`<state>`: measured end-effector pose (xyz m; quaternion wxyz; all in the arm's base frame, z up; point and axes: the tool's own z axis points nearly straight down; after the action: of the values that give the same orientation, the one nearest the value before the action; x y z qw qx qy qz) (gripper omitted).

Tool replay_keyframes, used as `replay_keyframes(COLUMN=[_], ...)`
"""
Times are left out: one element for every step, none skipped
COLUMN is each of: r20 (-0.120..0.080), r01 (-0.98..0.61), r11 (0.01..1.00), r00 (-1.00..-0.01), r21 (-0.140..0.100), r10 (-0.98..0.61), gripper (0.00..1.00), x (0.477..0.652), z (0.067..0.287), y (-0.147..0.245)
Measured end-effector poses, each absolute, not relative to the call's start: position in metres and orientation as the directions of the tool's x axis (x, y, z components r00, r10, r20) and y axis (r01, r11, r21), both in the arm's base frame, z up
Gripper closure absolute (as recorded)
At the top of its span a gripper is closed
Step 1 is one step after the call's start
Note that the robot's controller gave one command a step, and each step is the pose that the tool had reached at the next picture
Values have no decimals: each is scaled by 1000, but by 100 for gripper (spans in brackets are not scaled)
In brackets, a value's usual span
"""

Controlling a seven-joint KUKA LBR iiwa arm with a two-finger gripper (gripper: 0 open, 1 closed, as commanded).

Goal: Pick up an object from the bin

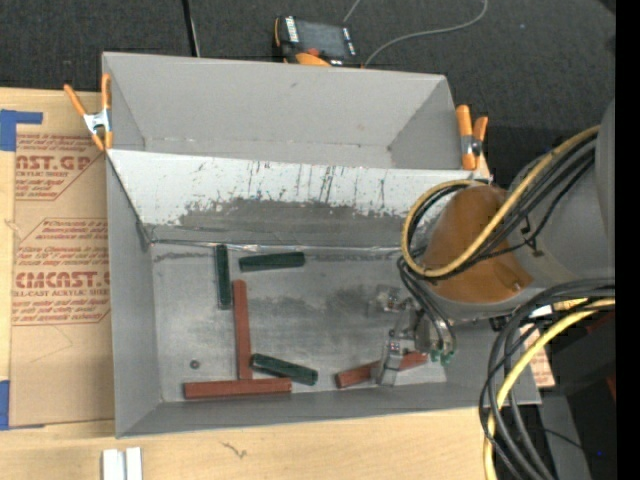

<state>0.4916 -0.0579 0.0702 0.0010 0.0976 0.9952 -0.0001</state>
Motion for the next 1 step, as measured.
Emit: replay_keyframes(r20=[5], r01=[192], r11=[981], r00=[-981], r21=[0], r10=[192], gripper=[100], x=[491], z=[71], y=[-58])
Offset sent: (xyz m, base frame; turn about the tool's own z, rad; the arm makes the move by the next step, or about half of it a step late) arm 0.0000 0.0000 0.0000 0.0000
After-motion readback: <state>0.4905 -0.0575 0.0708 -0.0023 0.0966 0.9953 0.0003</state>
